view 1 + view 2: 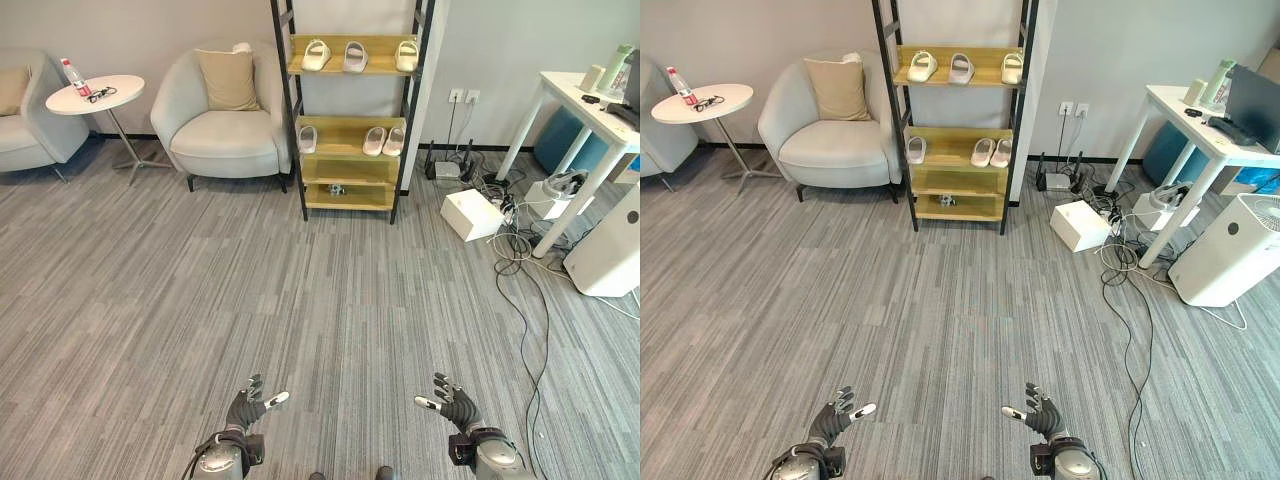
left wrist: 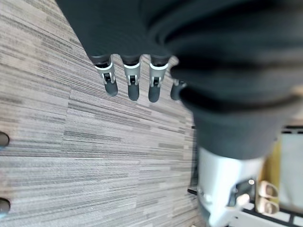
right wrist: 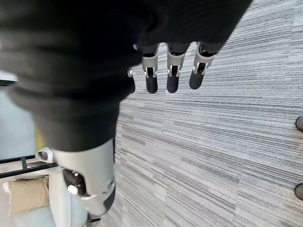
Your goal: Arrange the slippers neatly on the shoe rack.
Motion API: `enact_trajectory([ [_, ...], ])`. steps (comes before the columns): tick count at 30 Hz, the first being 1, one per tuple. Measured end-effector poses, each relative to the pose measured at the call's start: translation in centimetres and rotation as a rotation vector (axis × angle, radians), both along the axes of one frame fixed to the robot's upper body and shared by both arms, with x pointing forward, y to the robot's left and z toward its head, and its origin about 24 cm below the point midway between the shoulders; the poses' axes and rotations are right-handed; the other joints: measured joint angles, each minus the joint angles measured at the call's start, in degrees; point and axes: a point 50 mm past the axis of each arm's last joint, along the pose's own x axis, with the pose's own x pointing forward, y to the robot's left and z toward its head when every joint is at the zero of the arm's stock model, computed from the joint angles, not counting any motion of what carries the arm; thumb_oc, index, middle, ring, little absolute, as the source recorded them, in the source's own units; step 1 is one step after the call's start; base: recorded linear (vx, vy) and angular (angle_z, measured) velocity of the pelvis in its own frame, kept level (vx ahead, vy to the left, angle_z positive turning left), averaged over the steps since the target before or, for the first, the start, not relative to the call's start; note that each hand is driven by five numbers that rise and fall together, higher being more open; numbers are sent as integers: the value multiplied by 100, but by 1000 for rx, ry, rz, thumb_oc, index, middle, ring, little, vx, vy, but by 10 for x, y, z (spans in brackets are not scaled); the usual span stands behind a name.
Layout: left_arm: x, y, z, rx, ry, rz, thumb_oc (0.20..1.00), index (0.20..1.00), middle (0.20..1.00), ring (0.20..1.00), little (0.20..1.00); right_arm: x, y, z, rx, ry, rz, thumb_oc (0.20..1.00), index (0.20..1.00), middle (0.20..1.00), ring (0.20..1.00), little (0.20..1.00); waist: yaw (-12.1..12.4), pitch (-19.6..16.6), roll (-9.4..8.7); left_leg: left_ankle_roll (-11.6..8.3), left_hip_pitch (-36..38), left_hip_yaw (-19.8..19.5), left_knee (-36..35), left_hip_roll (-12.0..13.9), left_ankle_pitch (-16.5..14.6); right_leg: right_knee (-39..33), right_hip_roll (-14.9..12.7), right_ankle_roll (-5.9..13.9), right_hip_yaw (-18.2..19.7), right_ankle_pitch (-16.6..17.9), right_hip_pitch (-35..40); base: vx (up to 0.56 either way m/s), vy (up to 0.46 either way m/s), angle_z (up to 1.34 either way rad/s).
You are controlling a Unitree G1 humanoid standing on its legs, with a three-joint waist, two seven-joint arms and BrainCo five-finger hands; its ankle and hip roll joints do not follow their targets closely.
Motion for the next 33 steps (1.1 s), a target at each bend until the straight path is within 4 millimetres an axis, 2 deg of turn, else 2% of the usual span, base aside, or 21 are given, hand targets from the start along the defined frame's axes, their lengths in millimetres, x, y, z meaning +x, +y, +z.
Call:
enact_trajectory([
  [3, 2, 11, 5, 22, -21, 17, 1000, 1000, 1000, 1000, 1000, 9, -22, 13, -76, -50, -4, 1000, 1000, 1000, 1000, 1000, -17, 389, 59, 50, -134, 10, 27, -54, 48, 126, -67, 53, 7, 52, -189, -52, 159, -2],
  [4, 0, 13, 4, 26, -16, 24, 1000, 1000, 1000, 1000, 1000, 5, -27, 12, -85, -42, -19, 1000, 1000, 1000, 1000, 1000, -18, 454, -9, 87, -184, 19, 27, -106, 12, 286, -90, 83, 35, 63, -336, -39, 148, -17],
  [6, 3, 16, 2, 38, -1, 25, 1000, 1000, 1000, 1000, 1000, 17, -33, 20, -114, -80, -21, 1000, 1000, 1000, 1000, 1000, 34, 707, 133, 203, -261, 128, 32, 10, 36, 1289, -151, 351, 58, -141, -917, 47, 110, -22],
  [9, 10, 19, 1, 75, 16, 7, 1000, 1000, 1000, 1000, 1000, 20, -27, 20, -106, -85, -8, 1000, 1000, 1000, 1000, 1000, -21, 920, 47, 259, -84, 146, 39, -13, -9, 2879, -337, 635, 187, -223, -1571, 157, 29, -2],
  [10, 13, 20, 2, 78, 12, 6, 1000, 1000, 1000, 1000, 1000, 18, -25, 19, -100, -81, -8, 1000, 1000, 1000, 1000, 1000, -62, 952, 34, 267, -54, 73, 33, -70, -26, 3035, -457, 827, 348, -509, -1833, 186, -64, 25],
  [11, 19, 19, 5, 78, -12, 0, 1000, 1000, 1000, 1000, 1000, 17, -24, 19, -98, -79, -9, 1000, 1000, 1000, 1000, 1000, -59, 933, -139, 268, 7, 53, -10, -156, -37, 2405, -695, 890, 456, -530, -1867, 211, -109, 29],
  [12, 21, 19, 7, 81, -17, -1, 1000, 1000, 1000, 1000, 1000, 17, -23, 18, -97, -80, -6, 1000, 1000, 1000, 1000, 1000, -37, 945, -166, 276, 14, 57, -8, -225, -42, 1867, -893, 896, 480, -502, -1855, 318, -188, 14],
  [14, 23, 19, 7, 83, -21, -1, 1000, 1000, 1000, 1000, 1000, 17, -22, 18, -97, -80, -4, 1000, 1000, 1000, 1000, 1000, -45, 868, -286, 270, 42, 47, 6, -240, -93, 1121, -1050, 913, 449, -292, -1817, 300, -193, 3],
  [16, 28, 21, 9, 73, -31, 28, 1000, 1000, 1000, 1000, 1000, 16, -17, 16, -86, -80, -12, 1000, 1000, 1000, 1000, 1000, -75, 854, -302, 226, 58, -79, 33, -227, -137, 268, -1150, 1127, 100, -10, -1613, 203, -156, 26],
  [18, 15, 15, 1, 25, -4, 82, 1000, 1000, 1000, 1000, 1000, -1, -9, 5, -55, -29, -29, 1000, 1000, 1000, 1000, 1000, -162, 604, -390, -24, 346, -286, 24, -195, -389, 394, -1143, 954, -229, 365, -1108, 353, -334, 53],
  [19, 5, 14, -5, 14, 26, 92, 1000, 1000, 1000, 1000, 1000, -9, -8, -1, -50, 8, -41, 1000, 1000, 1000, 1000, 1000, -200, 393, -449, -106, 462, -387, 39, -136, -477, 474, -1014, 847, -299, 329, -845, 425, -440, 55],
  [20, -3, 7, -11, -16, 59, 100, 1000, 1000, 1000, 1000, 1000, -20, -15, -4, -66, 38, -50, 1000, 1000, 1000, 1000, 1000, -195, 132, -239, -302, 522, -482, 205, 252, -616, 279, -606, 478, -370, 339, -571, 236, -272, 45],
  [21, -3, 8, -11, -20, 58, 107, 1000, 1000, 1000, 1000, 1000, -19, -16, -3, -71, 34, -48, 1000, 1000, 1000, 1000, 1000, -197, 106, -195, -397, 479, -478, 461, 405, -678, 238, -451, 275, -466, 337, -463, 262, -295, 20],
  [22, -1, 10, -10, -29, 50, 125, 1000, 1000, 1000, 1000, 1000, -6, -18, 5, -79, -14, -33, 1000, 1000, 1000, 1000, 1000, -172, 98, -289, -514, -125, -492, 1742, 414, -756, 159, -399, 136, -446, 331, -386, 184, -198, -9],
  [23, -1, 7, -11, -35, 52, 124, 1000, 1000, 1000, 1000, 1000, 0, -22, 10, -94, -39, -24, 1000, 1000, 1000, 1000, 1000, -135, 113, -279, -639, -405, -533, 2374, 454, -682, 176, -345, 47, -427, 244, -325, 308, -160, -8],
  [24, 10, 3, -8, -46, 31, 111, 1000, 1000, 1000, 1000, 1000, 3, -31, 13, -123, -47, -24, 1000, 1000, 1000, 1000, 1000, -135, 219, -287, -867, -1182, -777, 3935, 476, -661, 92, -283, -199, -444, -1, -97, 300, -51, -14],
  [25, 14, 4, -5, -45, 14, 106, 1000, 1000, 1000, 1000, 1000, 4, -33, 14, -129, -44, -21, 1000, 1000, 1000, 1000, 1000, -54, 237, -303, -889, -1309, -768, 3800, 496, -857, 8, -243, -238, -430, -36, 42, 377, 0, -1],
  [27, 17, 4, -3, -44, 4, 103, 1000, 1000, 1000, 1000, 1000, 3, -33, 14, -130, -41, -22, 1000, 1000, 1000, 1000, 1000, -44, 288, -386, -830, -1285, -506, 2411, 573, -826, 1, -223, -224, -439, -186, 210, 292, 63, -5],
  [28, 18, 4, -2, -43, -2, 101, 1000, 1000, 1000, 1000, 1000, 2, -33, 12, -129, -34, -22, 1000, 1000, 1000, 1000, 1000, -19, 295, -382, -761, -1284, -341, 1388, 671, -608, -34, -157, -43, -441, -370, 296, 298, 98, -8],
  [30, 15, 4, -4, -42, 11, 102, 1000, 1000, 1000, 1000, 1000, 2, -31, 12, -126, -33, -21, 1000, 1000, 1000, 1000, 1000, -11, 323, -304, -814, -1397, -157, 260, 805, -89, -35, -3, 74, -438, -523, 422, 276, 97, -7],
  [33, 12, 8, -7, -33, 32, 109, 1000, 1000, 1000, 1000, 1000, -3, -29, 7, -130, -6, -2, 1000, 1000, 1000, 1000, 1000, 65, 368, -212, -852, -1759, 26, -20, 842, 443, -42, 153, -16, -426, -833, 668, 348, 169, -22],
])
